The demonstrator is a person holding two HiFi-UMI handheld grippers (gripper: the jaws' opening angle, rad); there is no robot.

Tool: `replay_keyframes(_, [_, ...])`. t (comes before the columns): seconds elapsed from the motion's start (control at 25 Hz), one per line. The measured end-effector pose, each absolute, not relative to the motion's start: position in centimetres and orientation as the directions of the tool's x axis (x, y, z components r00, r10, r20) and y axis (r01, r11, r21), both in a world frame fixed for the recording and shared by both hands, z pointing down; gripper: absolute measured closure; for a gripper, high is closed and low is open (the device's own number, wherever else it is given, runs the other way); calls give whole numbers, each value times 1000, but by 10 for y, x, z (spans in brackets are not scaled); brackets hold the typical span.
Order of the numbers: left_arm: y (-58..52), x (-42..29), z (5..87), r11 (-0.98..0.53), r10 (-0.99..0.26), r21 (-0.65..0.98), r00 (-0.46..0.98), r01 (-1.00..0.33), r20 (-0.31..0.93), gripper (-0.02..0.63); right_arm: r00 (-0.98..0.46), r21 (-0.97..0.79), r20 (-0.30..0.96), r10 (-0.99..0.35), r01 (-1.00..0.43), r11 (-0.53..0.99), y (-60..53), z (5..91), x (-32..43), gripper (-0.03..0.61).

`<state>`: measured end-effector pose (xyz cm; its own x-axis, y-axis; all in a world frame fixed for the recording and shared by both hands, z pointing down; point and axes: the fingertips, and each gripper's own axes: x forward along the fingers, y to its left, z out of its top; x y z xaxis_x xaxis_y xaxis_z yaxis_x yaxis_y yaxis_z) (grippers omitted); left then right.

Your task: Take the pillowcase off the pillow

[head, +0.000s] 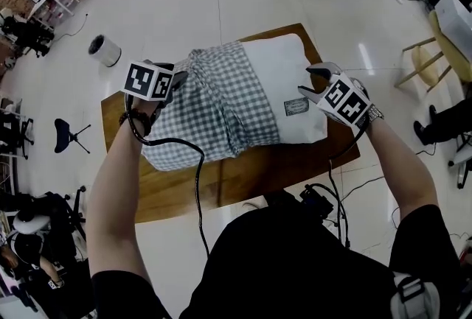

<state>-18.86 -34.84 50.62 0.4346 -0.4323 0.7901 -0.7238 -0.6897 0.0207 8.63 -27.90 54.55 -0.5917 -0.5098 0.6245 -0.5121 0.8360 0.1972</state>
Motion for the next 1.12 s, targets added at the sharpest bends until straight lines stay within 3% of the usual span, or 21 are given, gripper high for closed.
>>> replay_keyframes(0.4, [-259,-185,497,-688,-463,84,525,-721,714,414,-568,236,651,-504,-480,845,-209,555,52,319])
replay_keyframes(1.12, [-133,-106,567,-637,-425,318,664,-703,616,403,-473,417,684,-556,-372,829,-163,606,11,218])
